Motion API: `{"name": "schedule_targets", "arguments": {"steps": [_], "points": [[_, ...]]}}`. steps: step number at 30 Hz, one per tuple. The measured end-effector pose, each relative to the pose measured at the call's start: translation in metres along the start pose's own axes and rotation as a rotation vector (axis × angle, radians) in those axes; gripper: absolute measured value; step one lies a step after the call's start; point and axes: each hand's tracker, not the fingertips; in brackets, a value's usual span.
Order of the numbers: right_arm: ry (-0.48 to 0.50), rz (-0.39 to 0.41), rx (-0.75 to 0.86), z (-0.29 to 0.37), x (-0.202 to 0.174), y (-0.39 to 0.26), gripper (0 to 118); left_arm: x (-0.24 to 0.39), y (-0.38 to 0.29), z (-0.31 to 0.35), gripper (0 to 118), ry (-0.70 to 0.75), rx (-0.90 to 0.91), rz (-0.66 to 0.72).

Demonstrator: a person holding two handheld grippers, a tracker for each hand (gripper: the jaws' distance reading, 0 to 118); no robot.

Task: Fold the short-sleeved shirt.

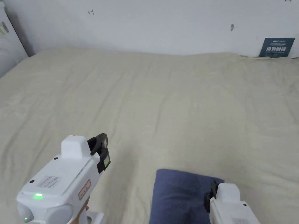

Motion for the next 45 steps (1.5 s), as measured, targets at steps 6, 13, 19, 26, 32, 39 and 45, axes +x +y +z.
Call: {"name": "schedule_targets", "arguments": {"steps": [6,13,19,26,32,39,45], "points": [[-0.015,-0.005,-0.086,-0.014,0.003,-0.045,0,0.0,-0.023,-0.01,0,-0.029,-0.088,0.04],[-0.037,0.001,-0.042,-0.016,0.004,-0.051,0,0.01,-0.046,-0.037,15,-0.131,-0.283,0.143],[-0.021,0.001,-0.052,-0.018,0.01,-0.05,0,0.026,-0.071,-0.091,93,-0.253,-0.58,0.218],[-0.004,-0.01,-0.059,-0.017,0.012,-0.048,0,0.05,-0.104,-0.142,93,-0.391,-0.802,0.177],[0.007,-0.033,-0.063,-0.016,0.015,-0.047,0,0.051,-0.116,-0.169,79,-0.394,-0.886,0.224],[0.017,-0.04,-0.067,-0.016,0.017,-0.047,0,0.051,-0.12,-0.171,33,-0.431,-0.924,0.257],[0.027,-0.044,-0.083,-0.016,0.018,-0.04,0,0.053,-0.126,-0.172,18,-0.418,-0.927,0.264]]}}
